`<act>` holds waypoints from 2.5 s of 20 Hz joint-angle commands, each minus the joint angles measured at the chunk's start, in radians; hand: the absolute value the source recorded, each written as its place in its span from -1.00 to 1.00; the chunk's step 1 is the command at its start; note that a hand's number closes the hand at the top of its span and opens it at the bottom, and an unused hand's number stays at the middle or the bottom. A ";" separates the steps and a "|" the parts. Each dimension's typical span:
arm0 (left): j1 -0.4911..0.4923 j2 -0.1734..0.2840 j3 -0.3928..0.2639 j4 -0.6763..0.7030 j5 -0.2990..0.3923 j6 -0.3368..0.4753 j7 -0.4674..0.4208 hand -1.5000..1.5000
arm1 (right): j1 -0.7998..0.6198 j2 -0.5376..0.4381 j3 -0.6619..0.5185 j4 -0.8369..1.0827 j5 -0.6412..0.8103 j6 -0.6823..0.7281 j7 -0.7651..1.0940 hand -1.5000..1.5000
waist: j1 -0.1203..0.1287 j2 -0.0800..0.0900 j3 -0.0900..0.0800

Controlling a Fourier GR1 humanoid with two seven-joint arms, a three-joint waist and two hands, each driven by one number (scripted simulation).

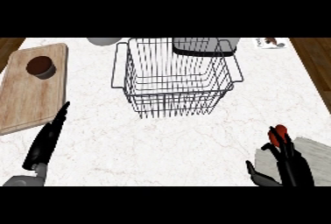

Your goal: Pick the bell pepper from the placemat and place it in the basket

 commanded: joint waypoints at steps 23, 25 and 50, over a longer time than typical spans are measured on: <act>0.007 -0.016 0.029 0.047 0.006 -0.013 -0.034 0.00 | -0.240 0.156 0.266 -1.368 0.200 1.255 1.064 1.00 | -0.024 0.008 0.044; 0.018 -0.016 0.017 -0.013 0.002 -0.017 0.023 0.00 | -0.333 0.157 0.287 -1.397 0.133 1.349 1.203 1.00 | -0.010 0.007 0.045; -0.040 -0.073 0.044 0.049 -0.068 -0.030 0.024 0.00 | -0.940 0.158 0.365 -0.736 -0.112 1.192 1.610 1.00 | -0.008 0.015 0.047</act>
